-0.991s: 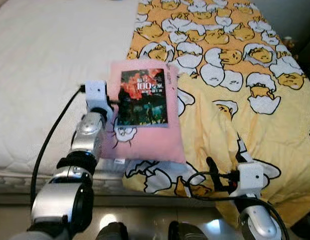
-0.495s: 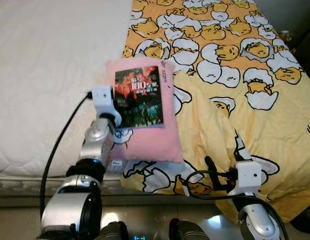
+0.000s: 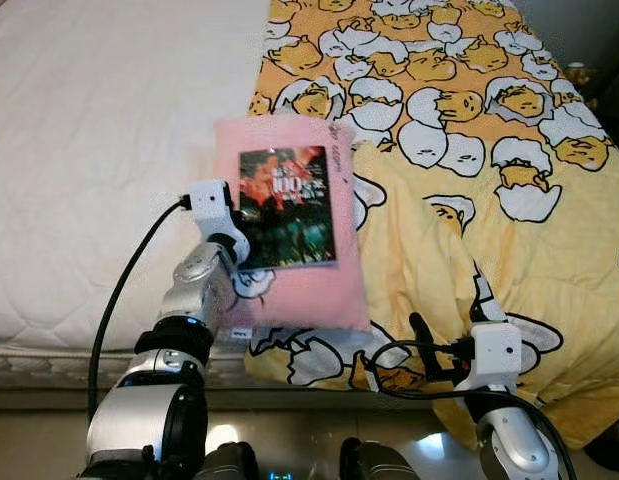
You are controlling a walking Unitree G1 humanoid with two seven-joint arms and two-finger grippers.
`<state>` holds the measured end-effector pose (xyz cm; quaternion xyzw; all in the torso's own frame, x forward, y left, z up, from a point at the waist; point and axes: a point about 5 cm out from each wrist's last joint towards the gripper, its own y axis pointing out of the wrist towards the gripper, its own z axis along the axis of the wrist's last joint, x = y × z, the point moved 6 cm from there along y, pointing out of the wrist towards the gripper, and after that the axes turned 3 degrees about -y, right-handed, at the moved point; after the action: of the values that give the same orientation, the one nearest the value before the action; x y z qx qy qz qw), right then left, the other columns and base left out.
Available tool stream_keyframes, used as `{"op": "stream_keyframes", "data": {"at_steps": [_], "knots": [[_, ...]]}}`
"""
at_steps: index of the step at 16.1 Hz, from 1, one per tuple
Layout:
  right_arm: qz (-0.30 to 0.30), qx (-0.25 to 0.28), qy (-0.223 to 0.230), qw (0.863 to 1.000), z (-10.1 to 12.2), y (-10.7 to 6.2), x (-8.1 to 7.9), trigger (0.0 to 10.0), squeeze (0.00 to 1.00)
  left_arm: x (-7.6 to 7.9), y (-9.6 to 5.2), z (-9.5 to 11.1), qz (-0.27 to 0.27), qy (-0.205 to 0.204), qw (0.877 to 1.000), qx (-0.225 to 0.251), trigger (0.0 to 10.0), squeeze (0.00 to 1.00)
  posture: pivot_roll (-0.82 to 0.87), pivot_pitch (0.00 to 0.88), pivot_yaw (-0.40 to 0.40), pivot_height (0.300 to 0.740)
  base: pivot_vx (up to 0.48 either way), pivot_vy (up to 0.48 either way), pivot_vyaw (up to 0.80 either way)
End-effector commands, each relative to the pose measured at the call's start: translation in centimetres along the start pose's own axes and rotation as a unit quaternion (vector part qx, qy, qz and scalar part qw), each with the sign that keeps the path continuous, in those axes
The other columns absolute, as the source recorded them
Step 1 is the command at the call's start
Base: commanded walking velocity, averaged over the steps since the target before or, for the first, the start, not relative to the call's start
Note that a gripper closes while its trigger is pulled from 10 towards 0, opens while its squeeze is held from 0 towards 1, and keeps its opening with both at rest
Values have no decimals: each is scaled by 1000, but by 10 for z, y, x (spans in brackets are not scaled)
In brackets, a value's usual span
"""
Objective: Clean up the room
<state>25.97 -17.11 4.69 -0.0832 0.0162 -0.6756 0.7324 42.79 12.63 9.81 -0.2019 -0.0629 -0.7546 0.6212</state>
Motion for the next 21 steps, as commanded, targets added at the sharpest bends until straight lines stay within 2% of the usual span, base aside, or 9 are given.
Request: {"op": "stream_keyframes", "data": {"at_steps": [1, 2, 4, 6, 9, 12, 15, 19, 21], "knots": [[-5, -14, -1, 1000, -6, -1, 3, 10000, 0, 0, -6, -45, 2, -43, 995, -86, 10000, 0, -165, 162, -29, 740, 0, 0, 0], [-5, -15, 0, 1000, -7, -1, 3, 10000, 0, -2, -7, -49, 2, -33, 995, -98, 9373, 0, -165, 162, -29, 740, 0, 0, 0], [-4, -15, 0, 1000, -7, 0, 2, 10000, 0, -11, -9, -53, 17, 13, 993, -113, 0, 0, -161, 160, -28, 740, 0, 0, 0], [-3, -15, 0, 1000, -7, 1, 1, 10000, 0, -16, -14, -65, 19, 27, 989, -145, 0, 0, -161, 160, -28, 740, 0, 0, 0], [-4, -16, 3, 1000, -8, 1, 0, 10000, 0, -21, -17, -67, 11, -8, 987, -157, 0, 0, -161, 159, -26, 740, 0, 0, 0], [-1, -15, 3, 1000, -8, 2, -1, 10000, 0, -28, -17, -62, 10, 23, 988, -154, 0, 0, -161, 153, -25, 740, 0, 0, 0], [1, -14, 1, 1000, -7, 4, 0, 10000, 0, -19, -16, -63, -15, -22, 989, -146, 0, 0, -161, 136, -29, 740, 0, 0, 0], [5, -12, 0, 1000, -6, 9, -1, 10000, 0, -13, -14, -53, -46, -11, 991, -127, 0, 0, -149, 125, -28, 740, 0, 0, 0], [6, -11, 2, 1000, -6, 12, -3, 10000, 0, -13, -11, -42, -43, -57, 992, -103, 0, 0, -142, 127, -29, 740, 0, 0, 0]]}}
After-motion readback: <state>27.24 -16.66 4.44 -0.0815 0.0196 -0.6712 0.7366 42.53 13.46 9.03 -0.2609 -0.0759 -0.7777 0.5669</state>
